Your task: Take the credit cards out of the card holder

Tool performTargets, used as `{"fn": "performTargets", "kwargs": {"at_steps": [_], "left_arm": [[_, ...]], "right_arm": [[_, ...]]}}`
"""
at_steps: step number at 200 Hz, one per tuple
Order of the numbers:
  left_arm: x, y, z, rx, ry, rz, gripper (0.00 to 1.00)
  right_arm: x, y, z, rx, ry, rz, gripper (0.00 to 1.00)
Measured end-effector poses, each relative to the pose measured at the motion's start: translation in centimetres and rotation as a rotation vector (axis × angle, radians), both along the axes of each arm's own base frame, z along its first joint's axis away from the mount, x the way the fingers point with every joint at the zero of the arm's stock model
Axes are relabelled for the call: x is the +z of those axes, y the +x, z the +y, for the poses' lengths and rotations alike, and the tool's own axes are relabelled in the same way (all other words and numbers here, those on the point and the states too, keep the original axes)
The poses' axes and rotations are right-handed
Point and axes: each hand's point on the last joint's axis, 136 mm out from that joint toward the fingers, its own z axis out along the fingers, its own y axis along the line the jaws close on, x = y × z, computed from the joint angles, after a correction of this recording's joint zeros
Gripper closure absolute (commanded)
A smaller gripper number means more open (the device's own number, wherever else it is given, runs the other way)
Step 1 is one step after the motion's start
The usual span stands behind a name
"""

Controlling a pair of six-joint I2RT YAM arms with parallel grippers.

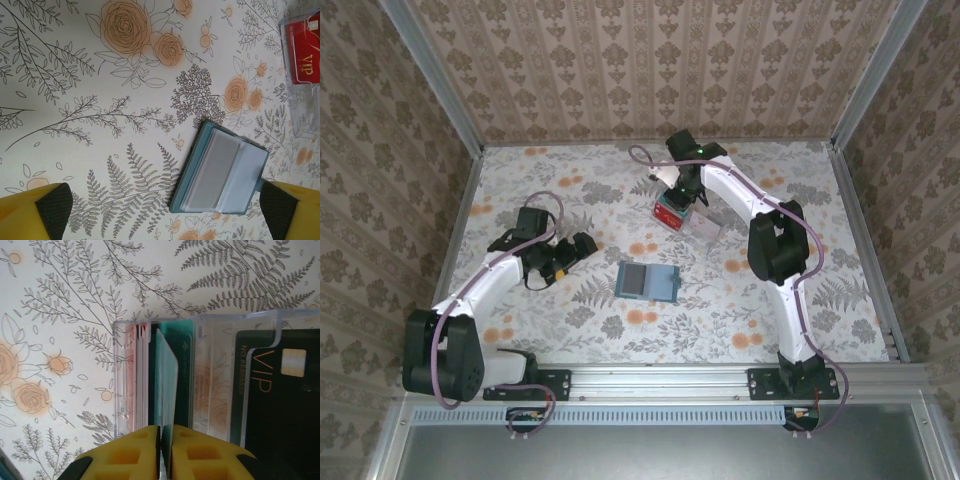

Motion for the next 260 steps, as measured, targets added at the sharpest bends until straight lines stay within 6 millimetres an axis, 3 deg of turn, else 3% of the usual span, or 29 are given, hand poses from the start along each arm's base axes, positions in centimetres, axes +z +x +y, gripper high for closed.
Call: {"fn": "performTargets", "kwargs": {"at_steps": [117,229,260], "left_arm": [[-0.3,-0.3,0.0,-0.003,-0.004,0.008,0.00],[-0.1,-0.4,-0.1,-0.005,-0.011,-0.002,0.00],[0.0,-0.5,-0.1,-0.007,-0.013,-0.002,0.00]], "right_arm": [[0.0,0.1,0.1,-0.008,-0.041,-0.023,0.87],[0.4,1.1,-0.3,-0.024,-0.085,-0.079,0.74],[0.5,1.0,-0.2,-0.057,-0.068,-0.074,0.66]]}}
